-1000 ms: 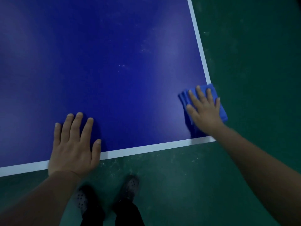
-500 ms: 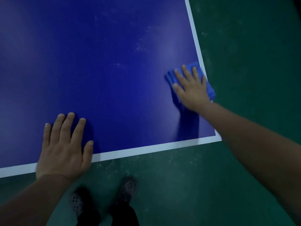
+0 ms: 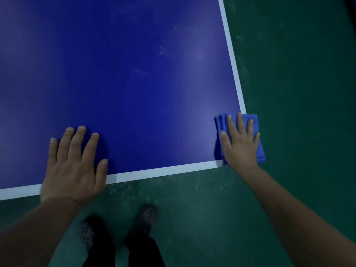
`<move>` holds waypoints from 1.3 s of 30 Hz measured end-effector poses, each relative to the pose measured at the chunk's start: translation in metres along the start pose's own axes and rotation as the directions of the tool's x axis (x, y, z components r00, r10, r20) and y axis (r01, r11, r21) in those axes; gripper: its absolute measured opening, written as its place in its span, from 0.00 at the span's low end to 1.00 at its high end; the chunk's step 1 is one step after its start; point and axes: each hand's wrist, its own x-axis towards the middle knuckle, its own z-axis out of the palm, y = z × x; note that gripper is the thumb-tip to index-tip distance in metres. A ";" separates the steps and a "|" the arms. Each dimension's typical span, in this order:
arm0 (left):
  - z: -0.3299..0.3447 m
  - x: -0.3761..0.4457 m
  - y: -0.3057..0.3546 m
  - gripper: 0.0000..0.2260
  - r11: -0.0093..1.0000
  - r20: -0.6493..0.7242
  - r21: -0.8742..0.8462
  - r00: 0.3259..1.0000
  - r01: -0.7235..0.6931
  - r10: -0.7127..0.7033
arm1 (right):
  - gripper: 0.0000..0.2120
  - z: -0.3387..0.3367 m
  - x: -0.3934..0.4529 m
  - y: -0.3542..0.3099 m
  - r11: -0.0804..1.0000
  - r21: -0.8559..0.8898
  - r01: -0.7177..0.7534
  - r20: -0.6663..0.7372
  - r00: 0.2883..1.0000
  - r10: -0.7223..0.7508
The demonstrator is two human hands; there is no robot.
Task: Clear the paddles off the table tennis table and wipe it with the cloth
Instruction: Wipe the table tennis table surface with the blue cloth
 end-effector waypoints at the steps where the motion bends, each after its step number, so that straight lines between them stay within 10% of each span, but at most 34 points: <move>1: 0.002 0.000 -0.001 0.31 1.000 0.000 0.004 1.000 -0.002 0.002 | 0.28 0.001 0.009 -0.017 0.994 0.032 -0.105 -0.024 0.994 0.106; 3: 0.006 0.001 -0.004 0.31 1.000 -0.010 0.009 1.000 -0.008 0.008 | 0.28 0.010 0.009 -0.060 0.988 0.032 -0.152 -0.057 0.986 0.154; 8: 0.019 0.002 -0.011 0.32 1.000 -0.031 -0.014 0.999 -0.019 0.018 | 0.27 0.038 -0.073 -0.110 0.897 -0.068 0.437 -0.034 0.898 -0.440; 16: 0.003 0.003 -0.001 0.32 1.000 0.032 0.009 0.999 -0.005 0.004 | 0.28 0.006 -0.011 -0.020 0.982 0.040 -0.184 -0.017 0.983 0.185; 26: -0.020 0.002 0.012 0.31 1.000 0.100 0.007 0.995 0.024 -0.024 | 0.29 0.026 -0.001 -0.233 0.907 -0.020 0.420 -0.015 0.907 -0.420; 36: -0.014 0.001 0.004 0.33 1.000 0.133 -0.009 0.991 0.012 -0.010 | 0.27 0.030 0.035 -0.351 0.866 0.057 0.498 -0.058 0.867 -0.495; 39: -0.014 0.002 0.004 0.32 1.000 0.165 -0.005 0.986 0.017 -0.016 | 0.27 0.010 0.123 -0.302 0.955 -0.006 0.296 -0.107 0.950 -0.295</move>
